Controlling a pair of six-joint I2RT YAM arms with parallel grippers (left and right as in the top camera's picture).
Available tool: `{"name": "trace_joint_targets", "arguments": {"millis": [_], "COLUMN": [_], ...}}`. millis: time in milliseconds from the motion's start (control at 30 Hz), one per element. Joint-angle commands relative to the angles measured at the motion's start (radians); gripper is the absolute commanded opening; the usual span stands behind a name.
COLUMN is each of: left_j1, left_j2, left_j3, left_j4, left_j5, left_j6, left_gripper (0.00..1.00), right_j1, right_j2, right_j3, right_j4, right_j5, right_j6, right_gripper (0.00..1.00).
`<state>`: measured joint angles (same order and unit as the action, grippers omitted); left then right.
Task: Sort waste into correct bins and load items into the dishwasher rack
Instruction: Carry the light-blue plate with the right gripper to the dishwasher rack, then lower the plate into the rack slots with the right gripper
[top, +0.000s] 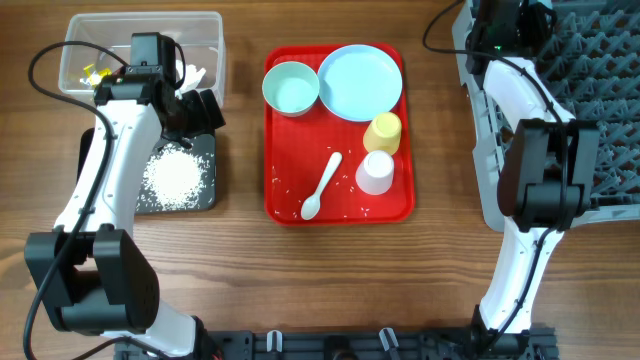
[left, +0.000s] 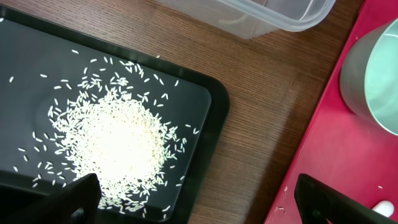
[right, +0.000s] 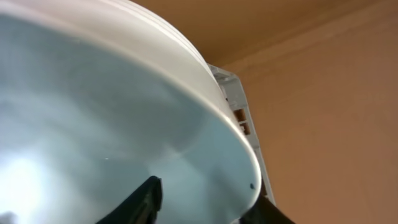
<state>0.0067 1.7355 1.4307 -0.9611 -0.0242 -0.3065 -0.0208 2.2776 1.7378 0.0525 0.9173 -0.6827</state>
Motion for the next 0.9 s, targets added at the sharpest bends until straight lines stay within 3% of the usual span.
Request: {"name": "trace_joint_targets", "arguments": {"millis": [0, 367, 533, 700, 867], "left_j1": [0.003, 0.003, 0.003, 0.003, 0.003], "left_j2": [0.01, 0.01, 0.01, 0.01, 0.01], "left_j3": [-0.006, -0.006, -0.006, -0.006, -0.006], "left_j4": [0.002, 0.002, 0.002, 0.002, 0.002], "left_j5": [0.009, 0.009, 0.009, 0.009, 0.009], "left_j6": [-0.016, -0.016, -0.016, -0.016, -0.016], "left_gripper": [1.0, 1.0, 1.0, 1.0, 1.0], "right_j1": [0.009, 0.109, 0.132, 0.103, -0.005], "right_j2": [0.023, 0.022, -0.006, -0.111, -0.232], "right_j3": [0.002, 0.002, 0.005, 0.052, 0.181], "right_j4": [0.016, -0.017, -0.067, -0.34, -0.581], "right_j5": [0.042, 0.127, 0.127, -0.121, -0.583], "right_j6": [0.034, 0.042, 0.215, 0.499, 0.691], "right_gripper": [0.46, 0.48, 0.54, 0.57, 0.64]}}
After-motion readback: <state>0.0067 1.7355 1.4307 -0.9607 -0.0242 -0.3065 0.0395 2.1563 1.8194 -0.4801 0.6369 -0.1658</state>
